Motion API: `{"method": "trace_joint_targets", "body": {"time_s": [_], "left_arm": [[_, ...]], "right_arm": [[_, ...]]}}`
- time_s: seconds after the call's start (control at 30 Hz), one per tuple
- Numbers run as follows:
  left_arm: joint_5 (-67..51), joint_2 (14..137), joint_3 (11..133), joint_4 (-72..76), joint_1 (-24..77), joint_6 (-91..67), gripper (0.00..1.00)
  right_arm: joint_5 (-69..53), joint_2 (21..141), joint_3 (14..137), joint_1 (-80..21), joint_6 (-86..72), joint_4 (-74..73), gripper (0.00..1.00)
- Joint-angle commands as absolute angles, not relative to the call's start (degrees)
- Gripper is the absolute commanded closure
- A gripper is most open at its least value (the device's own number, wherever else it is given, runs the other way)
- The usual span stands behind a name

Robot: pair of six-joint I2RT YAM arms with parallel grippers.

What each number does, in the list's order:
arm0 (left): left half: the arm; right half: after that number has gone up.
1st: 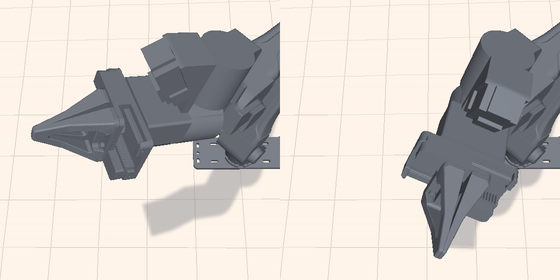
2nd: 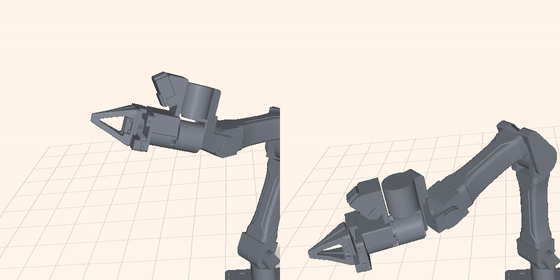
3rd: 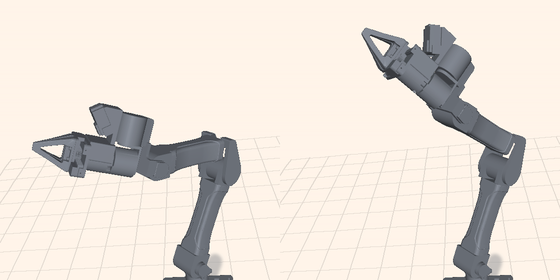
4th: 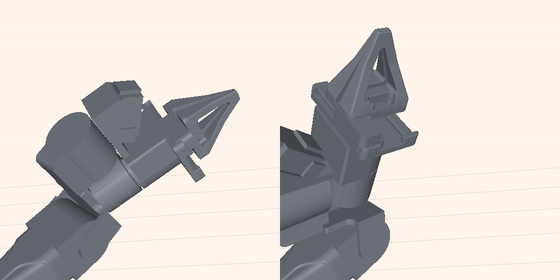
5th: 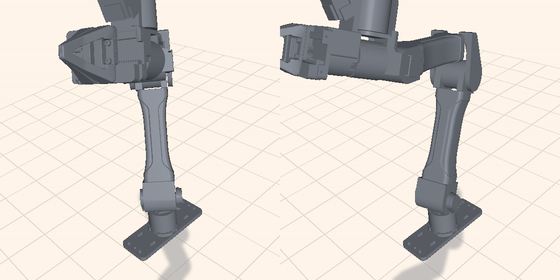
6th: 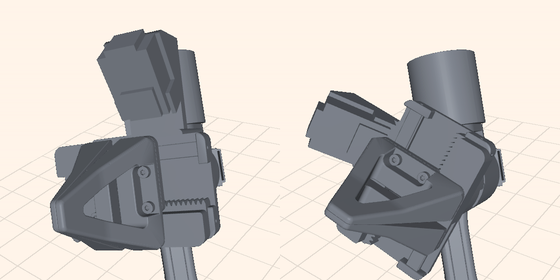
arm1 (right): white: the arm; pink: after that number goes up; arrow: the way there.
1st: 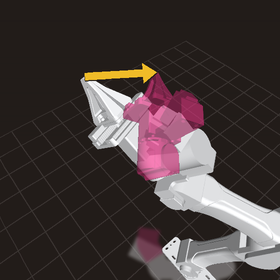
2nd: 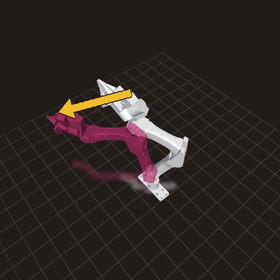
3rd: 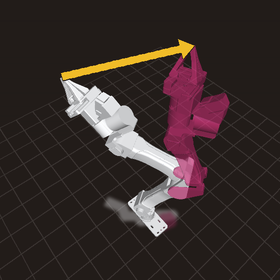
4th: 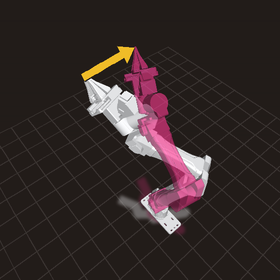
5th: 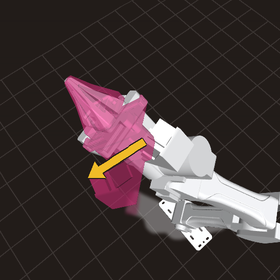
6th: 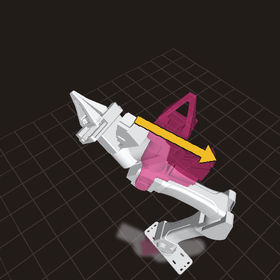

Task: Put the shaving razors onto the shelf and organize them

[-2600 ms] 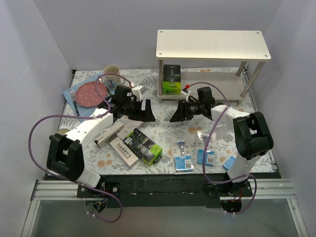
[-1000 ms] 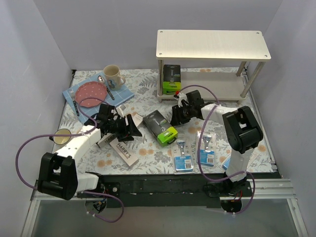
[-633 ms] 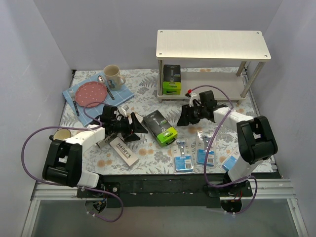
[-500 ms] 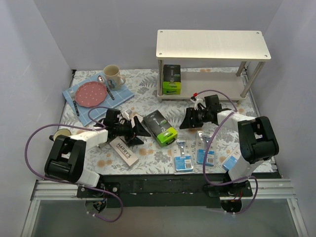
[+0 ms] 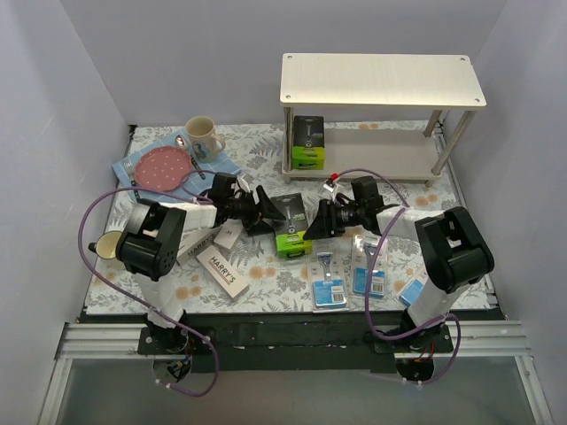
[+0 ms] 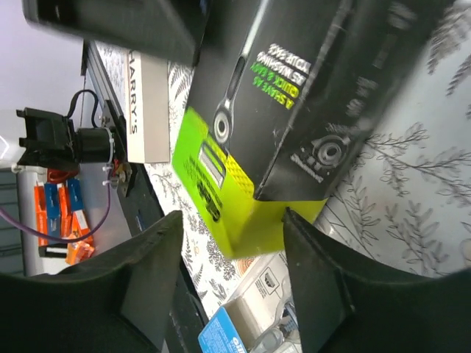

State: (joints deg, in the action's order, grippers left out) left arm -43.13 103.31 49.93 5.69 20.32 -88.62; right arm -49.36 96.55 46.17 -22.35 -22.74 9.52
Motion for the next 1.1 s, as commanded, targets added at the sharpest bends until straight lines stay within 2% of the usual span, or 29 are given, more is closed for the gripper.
{"method": "trace_joint_targets", "body": {"time_s": [0.0,0.03,0.17,0.43,0.7,0.83,1.07], "left_arm": [[-40.4,106.1,56.9,4.9,20.5,-85.6,0.34],[-40.0,106.3,57.6,4.1,20.5,-85.2,0.34],[-36.4,102.0,58.7,-3.8,20.4,-82.5,0.31],[-33.4,83.9,45.4,-14.0,20.0,-80.2,0.29],[-43.9,83.1,36.0,-4.2,19.4,-84.8,0.54],[-44.4,85.4,33.8,2.5,19.4,-87.9,0.58],[-44.8,90.8,33.8,9.9,20.5,-92.2,0.58]], "right_arm": [[-50.6,98.0,44.1,-26.0,-26.2,13.6,0.4],[-50.6,98.0,43.4,-26.4,-27.1,14.5,0.43],[-47.8,98.3,44.2,-26.5,-28.7,15.5,0.44],[-44.7,100.3,46.8,-24.5,-28.0,13.0,0.44],[-44.0,101.3,48.8,-23.8,-27.0,12.1,0.44],[-43.6,100.6,49.0,-23.8,-26.6,12.4,0.43],[-42.7,99.9,48.1,-23.7,-26.1,11.7,0.42]]}}
